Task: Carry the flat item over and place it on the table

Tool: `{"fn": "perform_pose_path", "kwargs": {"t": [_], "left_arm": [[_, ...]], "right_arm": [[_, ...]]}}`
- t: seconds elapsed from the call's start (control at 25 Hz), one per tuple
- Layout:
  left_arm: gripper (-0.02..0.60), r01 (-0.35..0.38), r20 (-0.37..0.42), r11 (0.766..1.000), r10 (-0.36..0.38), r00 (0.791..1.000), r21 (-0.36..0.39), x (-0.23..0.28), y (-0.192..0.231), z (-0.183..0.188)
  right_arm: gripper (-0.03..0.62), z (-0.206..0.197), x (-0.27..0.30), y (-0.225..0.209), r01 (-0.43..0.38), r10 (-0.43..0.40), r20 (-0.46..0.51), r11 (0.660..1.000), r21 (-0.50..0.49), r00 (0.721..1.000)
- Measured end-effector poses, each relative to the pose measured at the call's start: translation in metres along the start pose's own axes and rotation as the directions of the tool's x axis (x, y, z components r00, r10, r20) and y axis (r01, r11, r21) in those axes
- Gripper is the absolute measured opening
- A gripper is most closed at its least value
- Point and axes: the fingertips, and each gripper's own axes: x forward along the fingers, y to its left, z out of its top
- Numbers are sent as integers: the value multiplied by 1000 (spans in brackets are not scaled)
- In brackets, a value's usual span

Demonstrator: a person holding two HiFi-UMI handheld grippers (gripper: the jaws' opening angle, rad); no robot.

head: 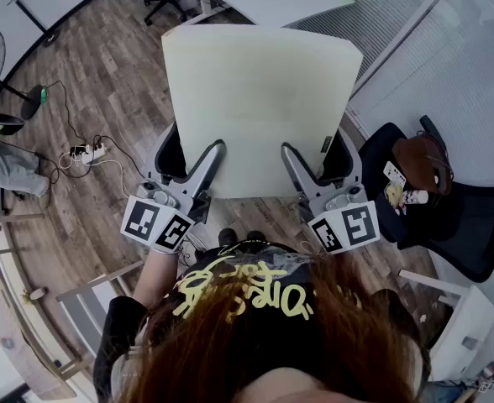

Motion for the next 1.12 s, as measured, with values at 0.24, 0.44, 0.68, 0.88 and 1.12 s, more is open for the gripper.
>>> {"fn": "perform_pose_path", "kwargs": {"t": [0.24, 0.44, 0.68, 0.88, 1.12], "left_arm": [[353, -2, 3, 1000, 2, 1000, -10, -10, -7, -3], [353, -2, -2, 1000, 2, 1000, -3, -18, -14, -6], [353, -2, -1, 1000, 2, 1000, -23, -24, -19, -8], [353, -2, 0, 1000, 2, 1000, -18, -32, -17, -3], [354, 6, -4, 1000, -6, 1000, -12, -38, -11, -1]], "right_arm": [[374, 1, -11, 6, -3, 3, 0, 1000, -9, 1000], [373, -3, -21, 8, -1, 1, -4, 1000, -1, 1000], [374, -2, -29, 11, 0, 0, -12, 1000, -5, 1000], [374, -1, -29, 20, 0, 0, -8, 1000, 6, 1000], [374, -4, -26, 28, 6, -6, 4, 1000, 23, 1000]]}}
